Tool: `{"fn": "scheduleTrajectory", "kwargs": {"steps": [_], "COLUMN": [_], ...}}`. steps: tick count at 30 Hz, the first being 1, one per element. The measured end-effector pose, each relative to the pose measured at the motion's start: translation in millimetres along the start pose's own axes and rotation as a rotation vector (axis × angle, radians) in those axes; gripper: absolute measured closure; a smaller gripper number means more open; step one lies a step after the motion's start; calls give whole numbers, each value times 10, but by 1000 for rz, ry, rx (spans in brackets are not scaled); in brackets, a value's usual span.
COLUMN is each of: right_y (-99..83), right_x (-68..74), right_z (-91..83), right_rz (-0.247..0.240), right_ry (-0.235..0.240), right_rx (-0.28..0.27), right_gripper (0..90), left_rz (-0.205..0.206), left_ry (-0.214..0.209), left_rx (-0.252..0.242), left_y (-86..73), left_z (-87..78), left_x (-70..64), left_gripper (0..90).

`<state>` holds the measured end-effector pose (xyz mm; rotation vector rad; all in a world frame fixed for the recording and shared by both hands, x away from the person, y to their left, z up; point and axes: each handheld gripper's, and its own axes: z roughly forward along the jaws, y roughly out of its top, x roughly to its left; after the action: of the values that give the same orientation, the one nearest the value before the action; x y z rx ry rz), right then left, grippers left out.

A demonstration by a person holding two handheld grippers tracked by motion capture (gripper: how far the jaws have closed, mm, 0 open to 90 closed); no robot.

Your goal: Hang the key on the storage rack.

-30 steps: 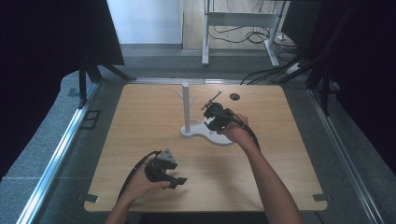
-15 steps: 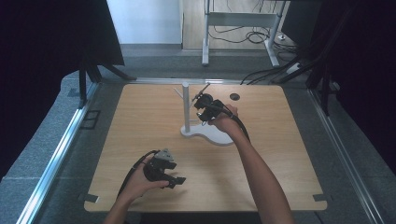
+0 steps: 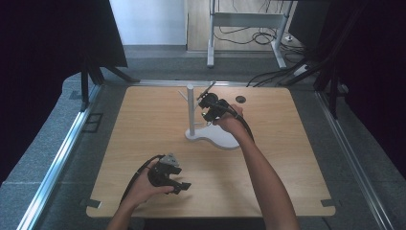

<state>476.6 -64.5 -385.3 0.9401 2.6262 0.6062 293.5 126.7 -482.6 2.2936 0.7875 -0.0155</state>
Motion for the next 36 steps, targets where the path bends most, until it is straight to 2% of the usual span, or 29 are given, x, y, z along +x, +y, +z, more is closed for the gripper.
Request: {"fn": "scheduleTrajectory", "kwargs": {"steps": [6, 20, 29, 36], "right_y": [57, 184, 296, 387], "right_x": [-69, -156, -224, -212], "right_z": [-11, 11, -85, -88], "right_rz": [20, 25, 42, 43], "right_ry": [-10, -36, -62, -70], "right_rx": [-2, -3, -45, -62], "right_gripper": [852, 852, 852, 851], "left_rz": [-5, -3, 6, 0], "left_ry": [0, -2, -4, -7], "left_rx": [-5, -6, 5, 7], "left_y": [-2, -7, -4, -4], "left_z": [-8, -16, -6, 19], "left_x": [3, 15, 11, -3], "left_gripper": [270, 270, 270, 270]}}
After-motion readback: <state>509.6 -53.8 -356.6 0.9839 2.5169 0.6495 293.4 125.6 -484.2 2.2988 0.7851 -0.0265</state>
